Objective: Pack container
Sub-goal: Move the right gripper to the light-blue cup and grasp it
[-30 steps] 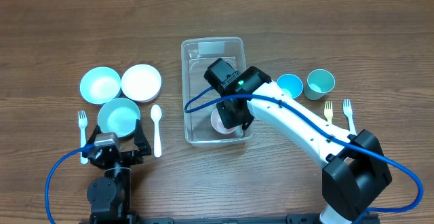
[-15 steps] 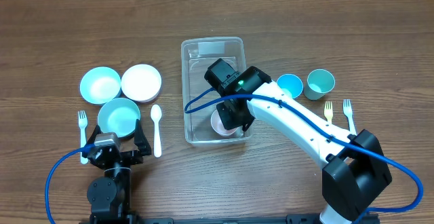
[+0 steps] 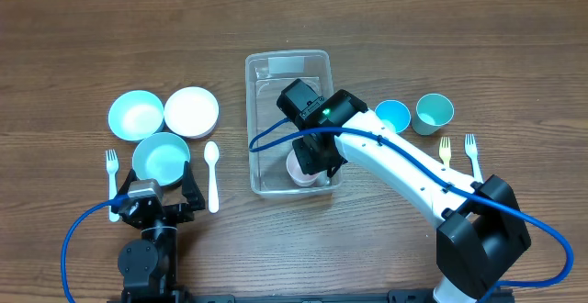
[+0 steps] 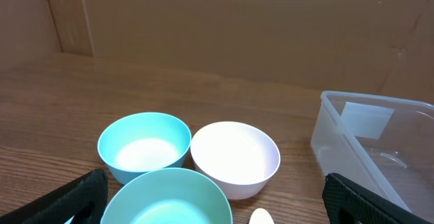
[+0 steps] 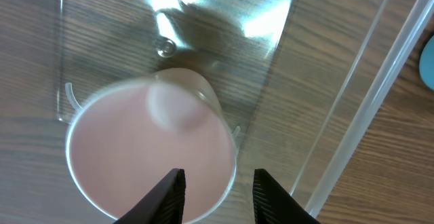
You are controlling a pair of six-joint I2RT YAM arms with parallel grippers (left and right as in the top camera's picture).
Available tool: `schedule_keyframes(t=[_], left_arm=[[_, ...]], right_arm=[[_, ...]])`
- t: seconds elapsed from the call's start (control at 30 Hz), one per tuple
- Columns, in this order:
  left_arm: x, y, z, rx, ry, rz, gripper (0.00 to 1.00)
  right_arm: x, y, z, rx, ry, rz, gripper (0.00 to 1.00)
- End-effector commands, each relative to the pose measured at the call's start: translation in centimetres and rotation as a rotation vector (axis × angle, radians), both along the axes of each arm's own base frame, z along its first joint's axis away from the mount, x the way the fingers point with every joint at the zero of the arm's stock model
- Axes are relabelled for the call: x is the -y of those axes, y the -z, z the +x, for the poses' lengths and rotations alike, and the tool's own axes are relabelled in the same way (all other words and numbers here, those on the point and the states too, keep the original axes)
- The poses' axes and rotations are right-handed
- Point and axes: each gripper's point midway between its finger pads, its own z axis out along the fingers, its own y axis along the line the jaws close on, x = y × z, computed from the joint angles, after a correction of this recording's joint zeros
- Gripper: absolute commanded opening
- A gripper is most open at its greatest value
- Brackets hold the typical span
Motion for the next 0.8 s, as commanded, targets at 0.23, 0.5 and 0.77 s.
schedule_keyframes(t=[0.23, 0.5, 0.77], left_arm=[[-0.2, -0.2, 0.0, 0.012, -0.013, -0.009, 1.00], [-0.2, -0.2, 0.0, 0.011, -0.013, -0.009, 1.00], [-0.2, -0.2, 0.0, 0.011, -0.013, -0.009, 1.00]], right_arm=[[2.5, -10.9, 2.8, 0.218, 0.144, -0.012, 0.36], [12.9, -13.3, 5.3, 0.213, 0.531, 0.011, 0.38], [17.7, -8.0, 6.9, 0.083, 0.737, 0.120, 0.25]])
